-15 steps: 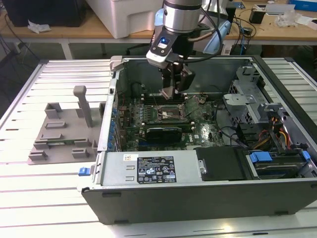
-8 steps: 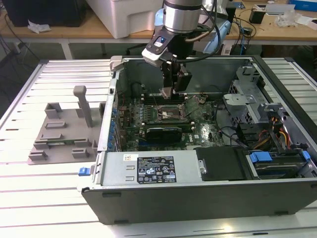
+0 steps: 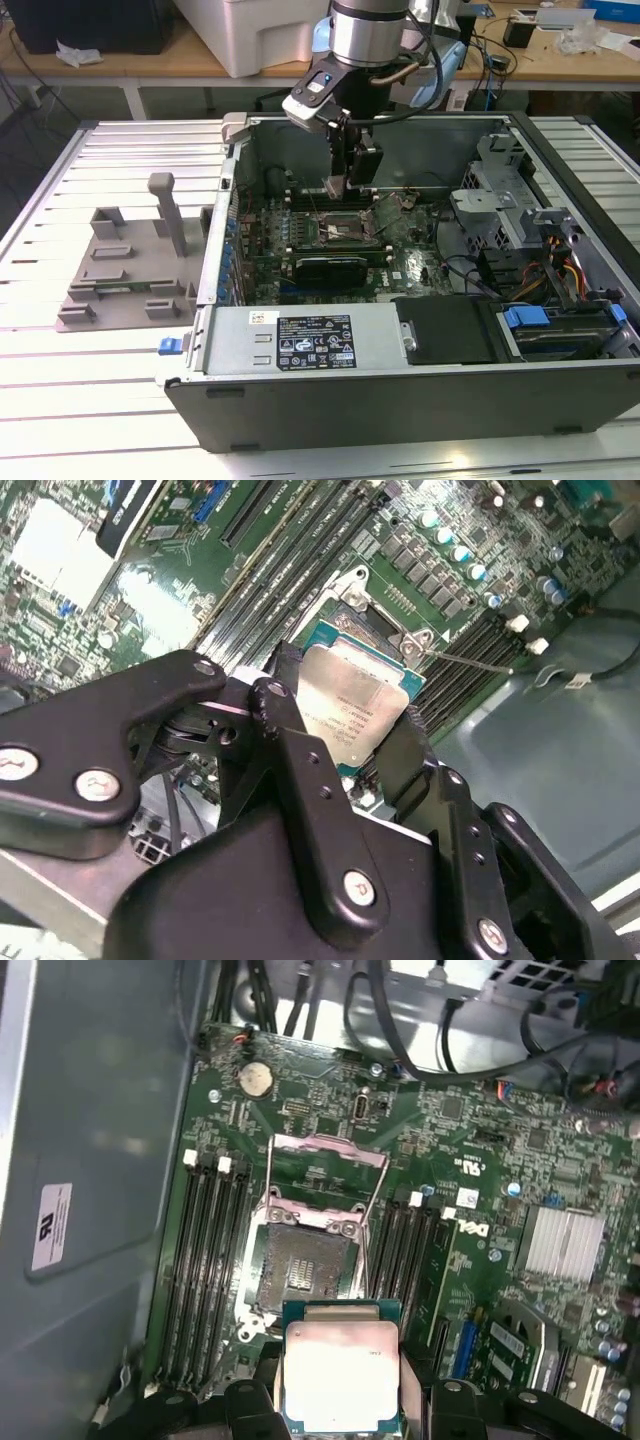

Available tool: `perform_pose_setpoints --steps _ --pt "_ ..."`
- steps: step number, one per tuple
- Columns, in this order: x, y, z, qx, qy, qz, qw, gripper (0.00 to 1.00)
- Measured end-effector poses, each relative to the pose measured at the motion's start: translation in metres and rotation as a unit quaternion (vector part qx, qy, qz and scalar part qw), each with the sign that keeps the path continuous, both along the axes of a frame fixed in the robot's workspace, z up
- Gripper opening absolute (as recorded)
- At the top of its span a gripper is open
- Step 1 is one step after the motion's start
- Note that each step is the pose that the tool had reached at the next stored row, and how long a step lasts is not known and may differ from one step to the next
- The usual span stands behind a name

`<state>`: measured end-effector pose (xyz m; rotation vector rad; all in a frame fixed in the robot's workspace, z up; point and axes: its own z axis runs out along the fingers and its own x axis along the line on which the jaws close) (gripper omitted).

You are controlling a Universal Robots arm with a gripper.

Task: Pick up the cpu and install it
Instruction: 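Pick up the cpu and move it towards the insertion slot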

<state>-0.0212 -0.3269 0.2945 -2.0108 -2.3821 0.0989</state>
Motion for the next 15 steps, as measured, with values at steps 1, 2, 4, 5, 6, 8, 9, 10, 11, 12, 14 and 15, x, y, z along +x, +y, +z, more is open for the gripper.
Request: perform_pose_setpoints --steps 1,2,4,5,6,8,9,10,11,12,14,15 --pt "0.000 0.0000 0.0000 -0.0001 0.0000 -0.009 1.0000 0.54" --pt "0.000 0.0000 -0.0001 -0.0002 0.0000 -0.022 0.9998 0.54" --pt "0.000 0.0000 -0.0001 -0.0003 0.0000 -0.039 0.9992 0.54" --pt "0.000 0.0000 -0.0002 -0.0003 0.0000 -0.047 0.9989 0.54" --pt "0.000 0.0000 -0.0002 -0.0003 0.0000 -0.054 0.9985 0.54" --pt "0.000 0.0000 -0.0004 -0.0003 0.0000 -0.066 0.9978 0.54" --pt "0.000 -0.0001 -0.0009 0.0001 0.0001 -0.071 0.9975 0.54" --pt "0.000 0.0000 -0.0016 0.0010 0.0001 -0.073 0.9974 0.54" --pt "0.001 0.0003 -0.0034 0.0014 0.0003 -0.075 0.9972 0.54" --pt "0.002 0.0011 -0.0062 0.0013 0.0007 -0.075 0.9972 0.54" --pt "0.004 0.0035 -0.0106 0.0013 0.0011 -0.075 0.9972 0.54" --pt "0.005 0.0052 -0.0131 0.0012 0.0012 -0.075 0.9972 0.54"
